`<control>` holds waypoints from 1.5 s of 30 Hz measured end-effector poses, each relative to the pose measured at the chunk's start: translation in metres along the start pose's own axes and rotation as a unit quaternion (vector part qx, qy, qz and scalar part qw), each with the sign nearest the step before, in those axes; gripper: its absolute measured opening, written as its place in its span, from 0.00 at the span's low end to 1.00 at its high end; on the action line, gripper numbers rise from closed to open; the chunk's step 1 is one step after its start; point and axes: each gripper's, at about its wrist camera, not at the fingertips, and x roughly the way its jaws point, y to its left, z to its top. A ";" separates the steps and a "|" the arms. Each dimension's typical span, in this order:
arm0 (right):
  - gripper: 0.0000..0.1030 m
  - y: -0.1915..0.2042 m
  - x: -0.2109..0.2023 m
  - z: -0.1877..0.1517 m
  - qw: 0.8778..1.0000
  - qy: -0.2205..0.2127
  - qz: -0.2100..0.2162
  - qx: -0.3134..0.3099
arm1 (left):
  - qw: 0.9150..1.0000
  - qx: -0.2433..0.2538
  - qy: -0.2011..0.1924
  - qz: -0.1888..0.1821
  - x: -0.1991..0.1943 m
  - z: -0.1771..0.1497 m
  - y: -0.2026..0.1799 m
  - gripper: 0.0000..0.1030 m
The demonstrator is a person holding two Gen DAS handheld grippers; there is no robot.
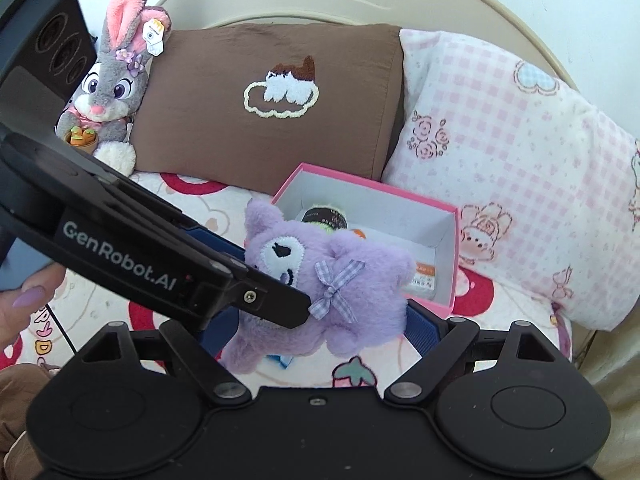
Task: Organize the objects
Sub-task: 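Lift the plush toy with the left gripper toward the pink box, then lower the purple plush toy into the pink box with the left gripper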
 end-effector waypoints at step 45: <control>0.81 -0.125 0.215 0.050 0.992 0.104 0.010 0.065 | 0.996 -0.079 0.019 0.042 0.196 0.088 0.113 0.47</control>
